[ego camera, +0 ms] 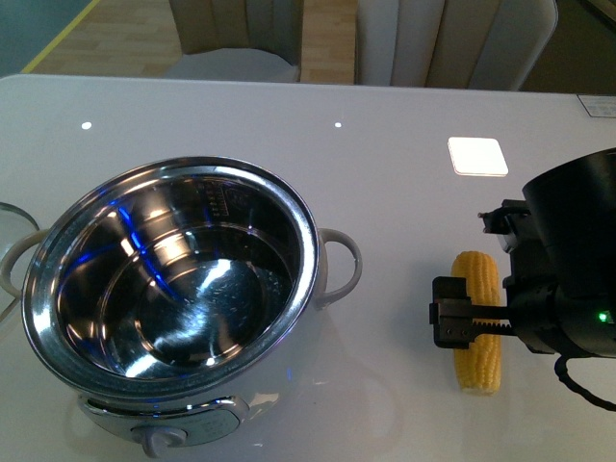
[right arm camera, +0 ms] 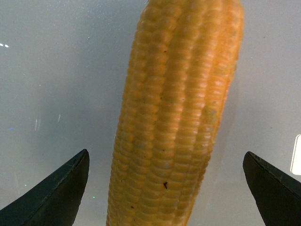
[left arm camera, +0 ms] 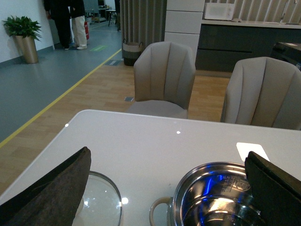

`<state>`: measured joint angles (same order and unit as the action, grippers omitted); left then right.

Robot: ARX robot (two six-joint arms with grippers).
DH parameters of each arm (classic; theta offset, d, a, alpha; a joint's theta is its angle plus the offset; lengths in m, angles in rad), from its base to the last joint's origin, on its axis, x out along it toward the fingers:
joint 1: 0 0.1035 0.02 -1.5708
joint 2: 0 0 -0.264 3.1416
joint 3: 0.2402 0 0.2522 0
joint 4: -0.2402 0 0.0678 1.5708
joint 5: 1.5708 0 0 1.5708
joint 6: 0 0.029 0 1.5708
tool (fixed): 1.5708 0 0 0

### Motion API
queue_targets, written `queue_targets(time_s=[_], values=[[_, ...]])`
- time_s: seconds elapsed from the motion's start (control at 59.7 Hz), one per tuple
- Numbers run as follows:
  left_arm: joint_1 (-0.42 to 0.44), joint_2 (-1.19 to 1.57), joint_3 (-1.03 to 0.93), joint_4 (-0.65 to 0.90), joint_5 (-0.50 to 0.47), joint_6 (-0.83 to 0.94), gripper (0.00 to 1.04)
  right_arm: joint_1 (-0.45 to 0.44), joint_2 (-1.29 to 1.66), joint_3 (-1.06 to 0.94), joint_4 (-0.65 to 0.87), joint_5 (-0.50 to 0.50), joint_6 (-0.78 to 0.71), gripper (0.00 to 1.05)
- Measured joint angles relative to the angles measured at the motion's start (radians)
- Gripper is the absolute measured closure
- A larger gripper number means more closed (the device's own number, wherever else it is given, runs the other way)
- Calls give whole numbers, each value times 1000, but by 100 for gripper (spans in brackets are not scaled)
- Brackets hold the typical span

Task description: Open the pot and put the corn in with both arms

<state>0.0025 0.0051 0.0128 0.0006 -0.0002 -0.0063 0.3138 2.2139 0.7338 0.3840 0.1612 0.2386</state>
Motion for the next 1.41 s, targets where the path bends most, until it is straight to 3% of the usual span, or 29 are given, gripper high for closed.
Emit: queue_targets(time_s=[0.251, 0.469, 0.67, 0.905, 1.408], values=[[0, 0, 0, 0, 0, 0, 7, -7, 35, 7, -4, -3, -18, 51], [0, 0, 0, 0, 0, 0, 7, -6, -30, -31, -8, -12, -18, 74], [0, 0, 0, 0, 0, 0, 7, -16, -270, -97, -39, -78, -5, 82], [0, 0, 0, 0, 0, 0, 7, 8, -490, -85, -126, -149, 101, 82], [0, 0, 0, 0, 0, 0, 7, 261, -468, 195, -196, -202, 430, 84]])
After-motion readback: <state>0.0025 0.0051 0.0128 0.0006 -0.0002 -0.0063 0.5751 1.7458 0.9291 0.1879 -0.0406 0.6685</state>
